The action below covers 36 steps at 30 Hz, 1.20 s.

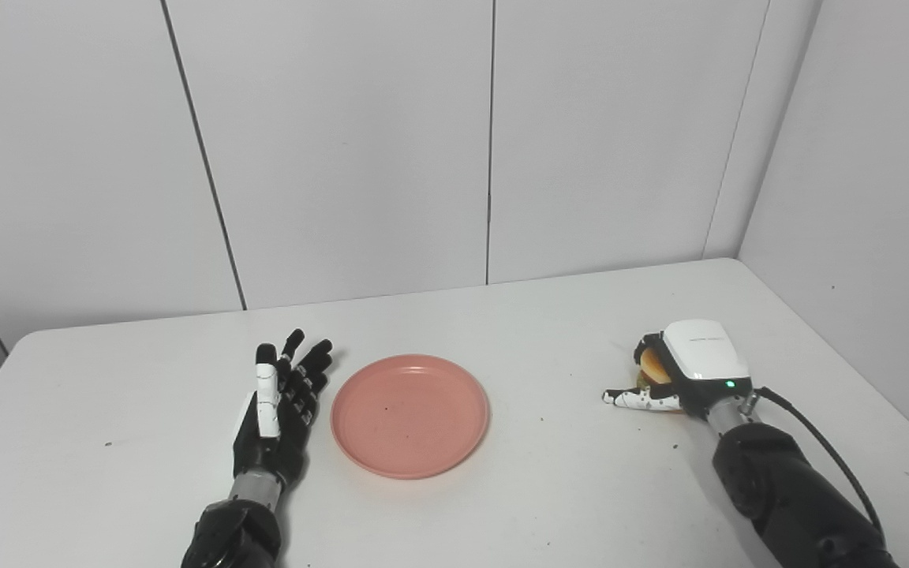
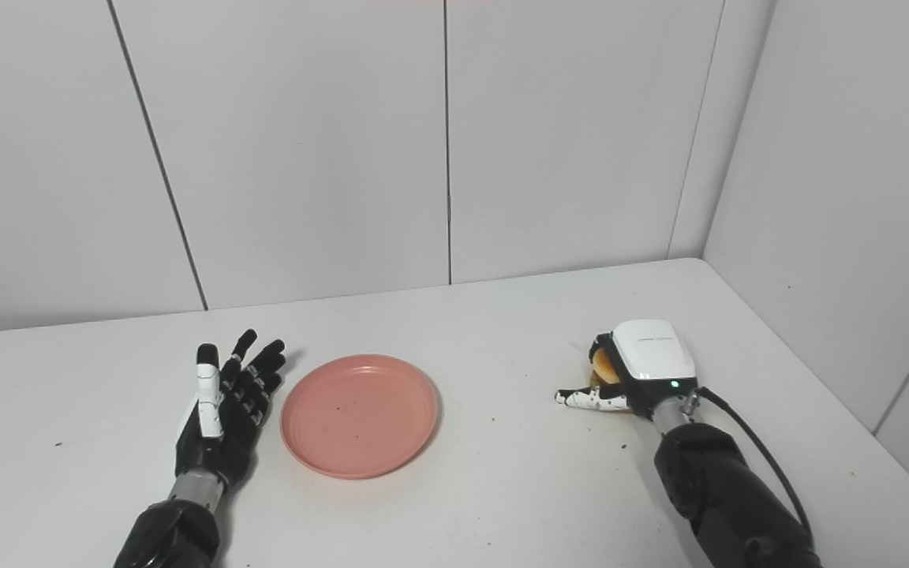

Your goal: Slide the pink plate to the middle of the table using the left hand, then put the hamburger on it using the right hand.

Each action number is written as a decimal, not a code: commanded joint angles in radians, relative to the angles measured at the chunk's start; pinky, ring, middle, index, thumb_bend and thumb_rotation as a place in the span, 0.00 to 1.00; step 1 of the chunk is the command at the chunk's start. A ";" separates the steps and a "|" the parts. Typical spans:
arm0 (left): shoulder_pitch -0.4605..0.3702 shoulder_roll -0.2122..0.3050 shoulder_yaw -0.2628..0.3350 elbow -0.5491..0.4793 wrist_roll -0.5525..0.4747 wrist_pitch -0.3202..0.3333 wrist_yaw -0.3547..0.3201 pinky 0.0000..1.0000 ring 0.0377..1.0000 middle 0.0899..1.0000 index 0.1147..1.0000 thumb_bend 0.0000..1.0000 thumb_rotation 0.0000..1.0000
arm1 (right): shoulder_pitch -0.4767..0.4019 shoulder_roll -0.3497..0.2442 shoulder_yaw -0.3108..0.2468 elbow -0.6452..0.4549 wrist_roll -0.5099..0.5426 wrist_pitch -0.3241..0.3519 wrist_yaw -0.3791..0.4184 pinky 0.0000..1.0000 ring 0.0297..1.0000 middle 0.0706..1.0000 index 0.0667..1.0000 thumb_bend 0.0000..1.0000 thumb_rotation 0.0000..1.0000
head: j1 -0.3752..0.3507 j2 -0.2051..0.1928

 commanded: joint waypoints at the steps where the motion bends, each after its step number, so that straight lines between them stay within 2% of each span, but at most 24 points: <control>1: -0.011 0.005 -0.001 -0.008 -0.002 0.007 0.000 1.00 0.93 0.86 0.95 1.00 0.94 | -0.014 -0.015 0.012 0.049 -0.005 -0.006 -0.012 0.32 0.36 0.42 0.47 0.52 0.06 | 0.002 0.001; 4: -0.011 0.005 -0.001 -0.011 -0.002 0.012 0.002 1.00 0.93 0.86 0.95 0.99 0.94 | -0.020 -0.020 0.024 0.071 0.014 -0.027 -0.045 0.32 0.36 0.39 0.48 0.52 0.01 | 0.002 0.001; 8: -0.011 0.003 -0.001 -0.007 -0.001 0.010 0.005 1.00 0.93 0.86 0.94 0.98 0.94 | -0.023 -0.027 0.032 0.051 0.030 -0.019 -0.040 0.32 0.36 0.39 0.48 0.52 0.00 | 0.004 0.001; 17: -0.012 -0.002 -0.004 -0.012 0.002 0.014 0.009 1.00 0.94 0.85 0.94 0.99 0.93 | -0.016 -0.028 0.013 -0.192 0.034 0.009 0.042 0.25 0.30 0.37 0.48 0.52 0.00 | 0.013 0.002; 18: -0.012 -0.003 -0.005 -0.012 0.003 0.014 0.009 1.00 0.94 0.85 0.94 0.99 0.93 | -0.016 -0.028 0.012 -0.215 0.034 -0.001 0.045 0.26 0.31 0.38 0.48 0.52 0.00 | 0.019 0.002; 22: -0.012 -0.008 -0.007 -0.014 0.000 0.016 0.011 1.00 0.93 0.86 0.94 0.99 0.93 | -0.024 -0.018 0.012 -0.317 0.025 -0.019 0.069 0.23 0.27 0.36 0.47 0.52 0.01 | 0.031 0.001; 26: -0.011 -0.014 -0.009 -0.019 0.002 0.019 0.014 1.00 0.93 0.86 0.95 0.98 0.92 | -0.036 0.010 0.005 -0.421 0.014 0.008 0.111 0.23 0.28 0.39 0.47 0.52 0.01 | 0.050 0.000; 28: -0.013 -0.019 -0.011 -0.017 0.003 0.018 0.016 1.00 0.94 0.87 0.95 0.98 0.92 | -0.049 0.028 0.002 -0.469 0.004 0.010 0.124 0.23 0.27 0.37 0.48 0.52 0.01 | 0.058 -0.001; 36: -0.011 -0.039 -0.025 -0.016 0.025 0.011 0.041 1.00 0.93 0.87 0.95 0.95 0.95 | -0.090 0.090 -0.004 -0.575 -0.014 0.004 0.194 0.22 0.27 0.35 0.48 0.51 0.00 | 0.101 -0.007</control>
